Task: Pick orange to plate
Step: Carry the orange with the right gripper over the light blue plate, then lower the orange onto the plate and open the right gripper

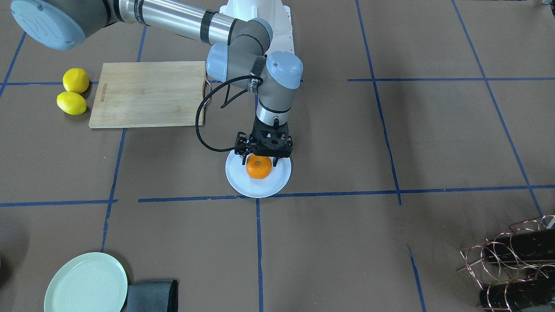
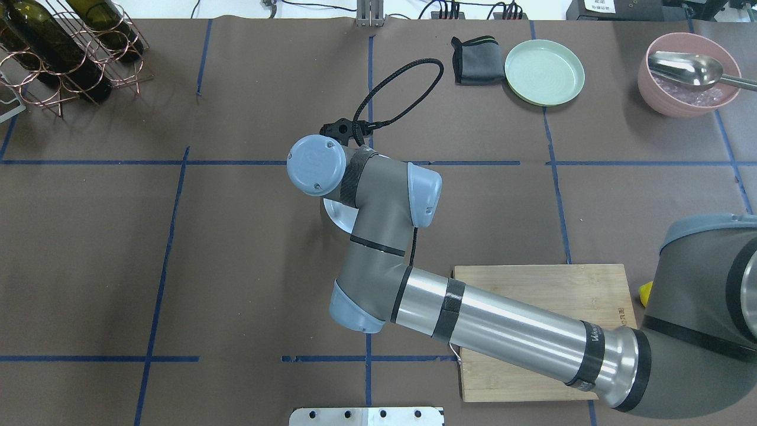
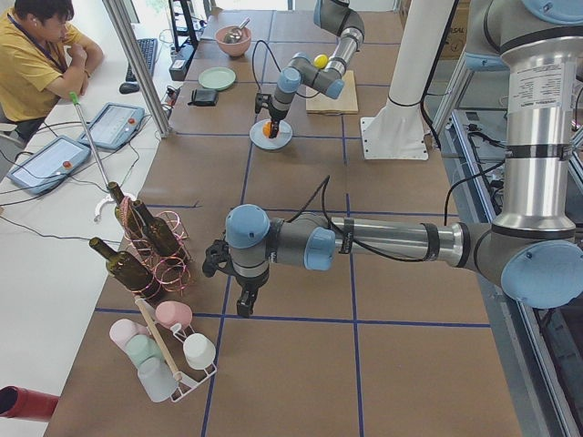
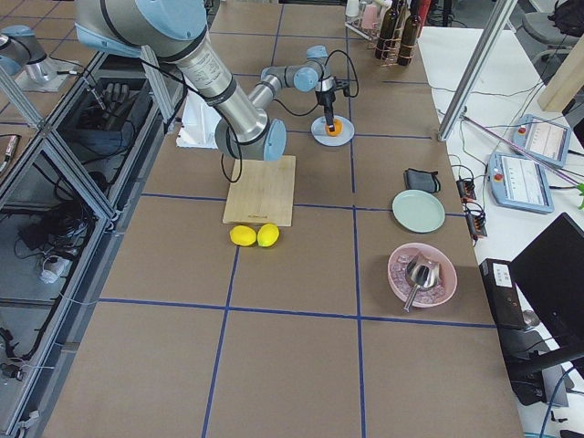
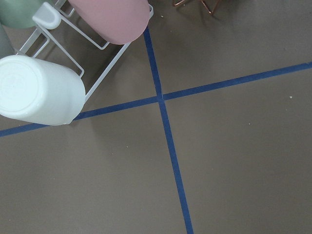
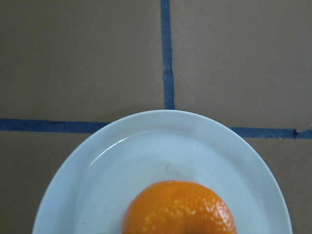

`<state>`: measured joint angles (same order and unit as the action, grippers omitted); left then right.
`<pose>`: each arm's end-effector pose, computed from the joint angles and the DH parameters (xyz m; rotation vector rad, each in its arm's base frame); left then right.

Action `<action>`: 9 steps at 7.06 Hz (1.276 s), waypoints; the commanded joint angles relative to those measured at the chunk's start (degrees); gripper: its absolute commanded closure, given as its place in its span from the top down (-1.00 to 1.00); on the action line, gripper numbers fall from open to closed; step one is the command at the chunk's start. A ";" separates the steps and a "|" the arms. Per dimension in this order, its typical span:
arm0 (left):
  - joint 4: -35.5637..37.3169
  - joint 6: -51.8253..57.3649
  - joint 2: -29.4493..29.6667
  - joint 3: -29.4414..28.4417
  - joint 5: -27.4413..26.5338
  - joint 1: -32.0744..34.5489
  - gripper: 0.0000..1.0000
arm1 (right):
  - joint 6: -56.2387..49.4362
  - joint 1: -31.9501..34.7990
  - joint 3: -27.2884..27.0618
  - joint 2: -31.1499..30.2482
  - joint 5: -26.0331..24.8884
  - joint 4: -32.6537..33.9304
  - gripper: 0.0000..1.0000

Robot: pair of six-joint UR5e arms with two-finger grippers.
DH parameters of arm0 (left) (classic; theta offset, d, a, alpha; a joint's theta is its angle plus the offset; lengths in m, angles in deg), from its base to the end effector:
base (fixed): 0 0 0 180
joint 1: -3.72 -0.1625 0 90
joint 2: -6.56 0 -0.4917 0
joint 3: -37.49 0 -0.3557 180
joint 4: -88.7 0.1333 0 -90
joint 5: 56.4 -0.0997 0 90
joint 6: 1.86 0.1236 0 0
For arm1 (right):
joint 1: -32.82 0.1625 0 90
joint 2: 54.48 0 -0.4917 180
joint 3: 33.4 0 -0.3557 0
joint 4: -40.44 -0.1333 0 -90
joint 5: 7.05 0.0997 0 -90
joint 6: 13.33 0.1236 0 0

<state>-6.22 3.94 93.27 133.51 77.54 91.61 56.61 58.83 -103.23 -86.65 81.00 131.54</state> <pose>-0.0314 -0.4392 0.7114 0.1517 0.7623 0.1822 -0.7049 -0.4970 0.2468 0.2801 -0.5746 0.1111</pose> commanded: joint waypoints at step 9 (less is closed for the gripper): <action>0.00 0.09 -3.21 0.04 0.00 0.00 1.00 | -72.06 48.11 -26.05 -32.06 38.23 12.14 1.00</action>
<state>-6.07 3.71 90.75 133.17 77.56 91.60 -4.65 99.95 -127.55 -114.04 116.66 139.96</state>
